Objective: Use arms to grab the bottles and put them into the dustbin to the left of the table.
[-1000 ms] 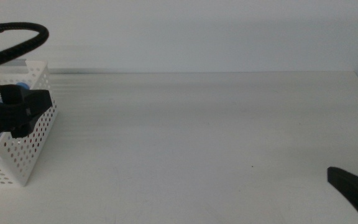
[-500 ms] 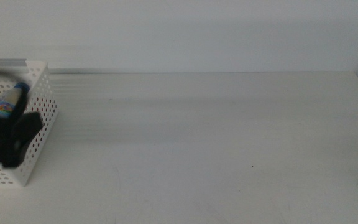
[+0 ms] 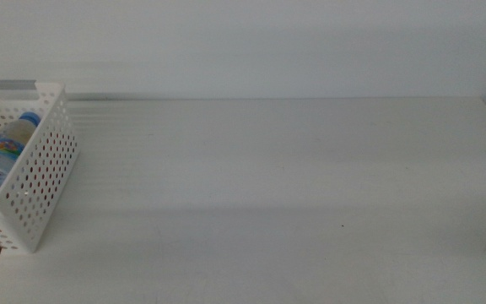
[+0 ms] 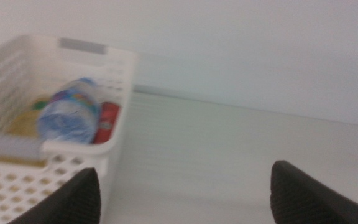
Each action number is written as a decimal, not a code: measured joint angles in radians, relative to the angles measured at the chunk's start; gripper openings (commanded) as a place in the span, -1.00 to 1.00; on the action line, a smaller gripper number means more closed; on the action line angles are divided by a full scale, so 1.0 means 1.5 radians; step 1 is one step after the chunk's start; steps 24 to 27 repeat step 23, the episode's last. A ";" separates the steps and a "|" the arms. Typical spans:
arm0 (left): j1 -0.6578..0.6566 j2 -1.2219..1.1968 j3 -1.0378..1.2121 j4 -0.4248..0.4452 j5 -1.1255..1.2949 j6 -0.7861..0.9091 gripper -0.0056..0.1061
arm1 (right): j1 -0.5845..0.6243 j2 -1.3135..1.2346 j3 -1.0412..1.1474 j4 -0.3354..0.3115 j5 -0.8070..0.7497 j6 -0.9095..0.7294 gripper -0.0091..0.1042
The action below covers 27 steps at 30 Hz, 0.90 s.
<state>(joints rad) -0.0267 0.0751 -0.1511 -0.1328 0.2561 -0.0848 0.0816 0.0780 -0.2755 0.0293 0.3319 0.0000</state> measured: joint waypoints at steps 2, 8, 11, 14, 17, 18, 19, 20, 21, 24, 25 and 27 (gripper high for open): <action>0.019 -0.031 0.030 0.000 -0.001 0.000 0.72 | 0.000 -0.025 0.040 0.012 0.001 0.000 0.34; 0.027 -0.058 0.093 0.000 -0.001 0.000 0.72 | 0.000 -0.058 0.136 0.021 0.002 0.000 0.34; 0.027 -0.058 0.115 0.000 -0.001 0.000 0.72 | 0.000 -0.058 0.166 0.021 0.003 0.000 0.34; 0.027 -0.059 0.120 0.001 0.000 0.000 0.72 | 0.000 -0.058 0.189 0.021 0.003 0.000 0.34; 0.027 -0.059 0.120 0.004 0.004 0.000 0.72 | 0.000 -0.058 0.202 0.021 0.003 0.000 0.34; 0.027 -0.059 0.120 0.005 0.004 0.000 0.72 | 0.000 -0.058 0.202 0.021 0.005 0.000 0.34; 0.027 -0.059 0.120 0.005 0.004 0.000 0.72 | 0.000 -0.058 0.202 0.021 0.008 0.000 0.34; 0.027 -0.059 0.120 0.005 0.005 0.000 0.72 | 0.000 -0.058 0.202 0.021 0.011 0.000 0.34; 0.027 -0.059 0.120 0.006 0.005 0.000 0.72 | 0.000 -0.058 0.202 0.021 0.013 0.000 0.34; 0.027 -0.059 0.121 0.007 0.006 0.000 0.72 | 0.000 -0.058 0.202 0.021 0.014 0.000 0.34; 0.027 -0.059 0.121 0.007 0.006 0.000 0.72 | 0.000 -0.058 0.202 0.021 0.014 0.000 0.34; 0.027 -0.059 0.121 0.007 0.006 0.000 0.72 | 0.000 -0.058 0.202 0.021 0.014 0.000 0.34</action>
